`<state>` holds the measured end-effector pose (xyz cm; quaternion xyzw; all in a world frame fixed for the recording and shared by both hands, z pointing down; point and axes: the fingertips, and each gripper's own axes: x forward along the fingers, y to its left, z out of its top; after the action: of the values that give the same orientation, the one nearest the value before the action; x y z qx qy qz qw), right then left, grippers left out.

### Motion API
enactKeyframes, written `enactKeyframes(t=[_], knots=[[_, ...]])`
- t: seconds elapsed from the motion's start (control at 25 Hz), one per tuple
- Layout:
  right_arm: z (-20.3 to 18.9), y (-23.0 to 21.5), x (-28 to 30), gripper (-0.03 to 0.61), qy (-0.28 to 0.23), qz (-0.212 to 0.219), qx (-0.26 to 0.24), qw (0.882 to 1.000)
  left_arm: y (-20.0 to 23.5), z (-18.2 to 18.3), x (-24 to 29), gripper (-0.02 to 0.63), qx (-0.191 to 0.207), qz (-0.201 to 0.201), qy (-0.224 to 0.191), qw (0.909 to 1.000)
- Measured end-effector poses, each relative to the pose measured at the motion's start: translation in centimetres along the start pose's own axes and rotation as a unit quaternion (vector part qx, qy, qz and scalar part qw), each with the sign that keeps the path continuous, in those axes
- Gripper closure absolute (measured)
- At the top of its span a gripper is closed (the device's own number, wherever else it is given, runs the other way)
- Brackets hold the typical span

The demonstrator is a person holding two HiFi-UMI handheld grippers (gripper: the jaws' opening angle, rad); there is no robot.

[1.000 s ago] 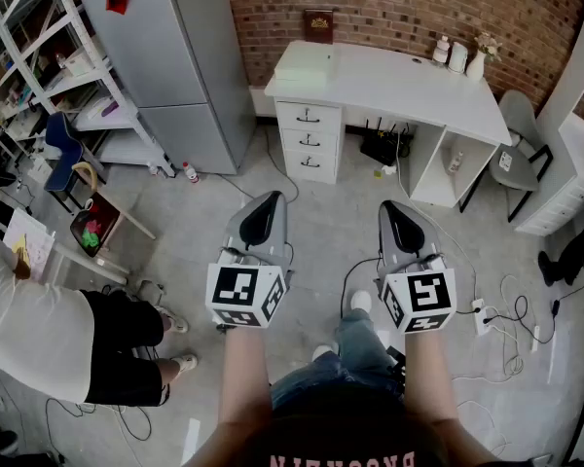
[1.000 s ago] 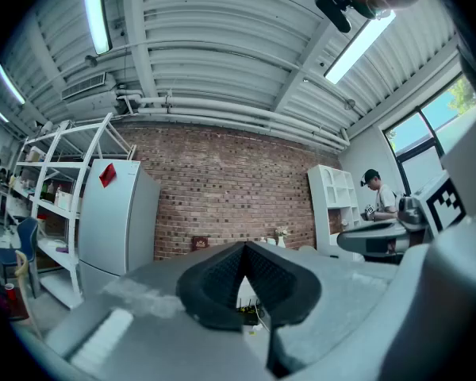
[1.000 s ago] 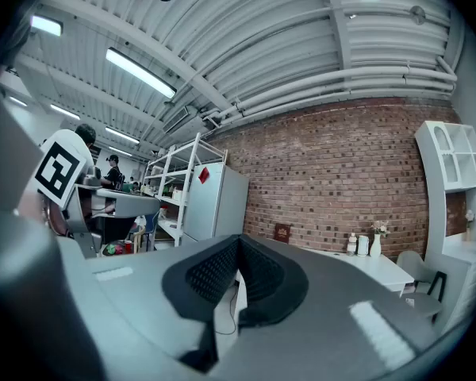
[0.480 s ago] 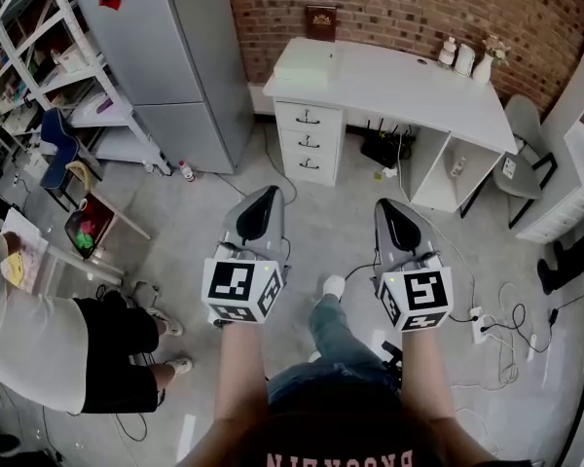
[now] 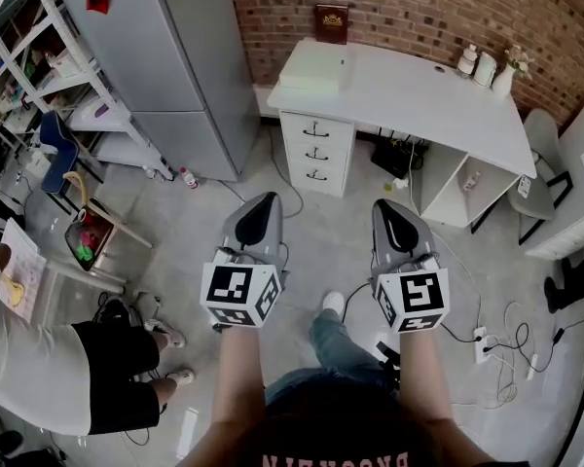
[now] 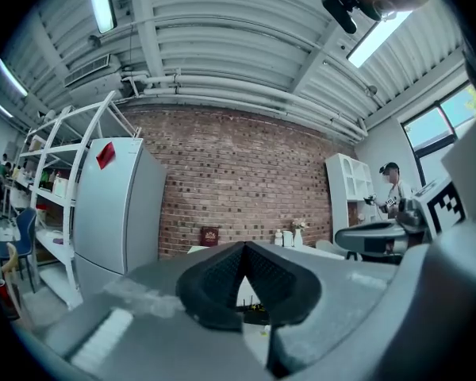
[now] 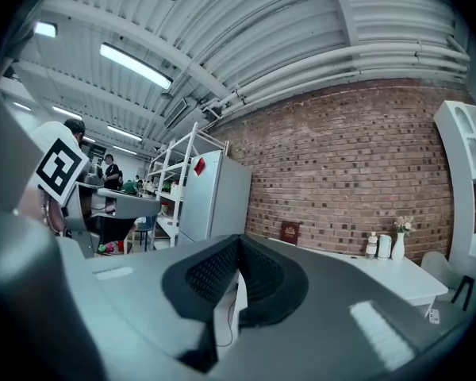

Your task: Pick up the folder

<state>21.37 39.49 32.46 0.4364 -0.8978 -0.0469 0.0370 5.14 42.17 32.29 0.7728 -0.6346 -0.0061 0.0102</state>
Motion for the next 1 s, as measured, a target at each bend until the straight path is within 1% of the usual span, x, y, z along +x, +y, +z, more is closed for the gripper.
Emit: enactKeyframes(t=[0.2, 0.4, 0.6, 0.8, 1.0], knots=[[0.3, -2.0, 5.7, 0.578, -0.004, 0.004, 0.001, 1.000, 2.9, 0.4, 5.4, 0.615, 0.003, 0.003, 0.009, 1.0000], [0.4, -5.1, 11.3, 0.578, 0.001, 0.006, 0.001, 1.000, 5.2, 0.3, 11.3, 0.615, -0.003, -0.004, 0.016, 0.9999], [0.3, -8.5, 16.1, 0.578, 0.007, 0.005, 0.009, 1.000, 6.4, -0.1, 16.9, 0.615, -0.004, -0.019, 0.021, 0.9996], [0.2, -10.1, 19.8, 0.578, 0.015, 0.012, 0.008, 1.000, 8.1, -0.2, 20.9, 0.615, -0.015, -0.020, 0.024, 0.9994], [-0.9, -11.5, 22.7, 0.578, 0.027, 0.014, 0.011, 0.999, 9.7, -0.7, 23.9, 0.615, -0.025, -0.012, 0.028, 0.9992]])
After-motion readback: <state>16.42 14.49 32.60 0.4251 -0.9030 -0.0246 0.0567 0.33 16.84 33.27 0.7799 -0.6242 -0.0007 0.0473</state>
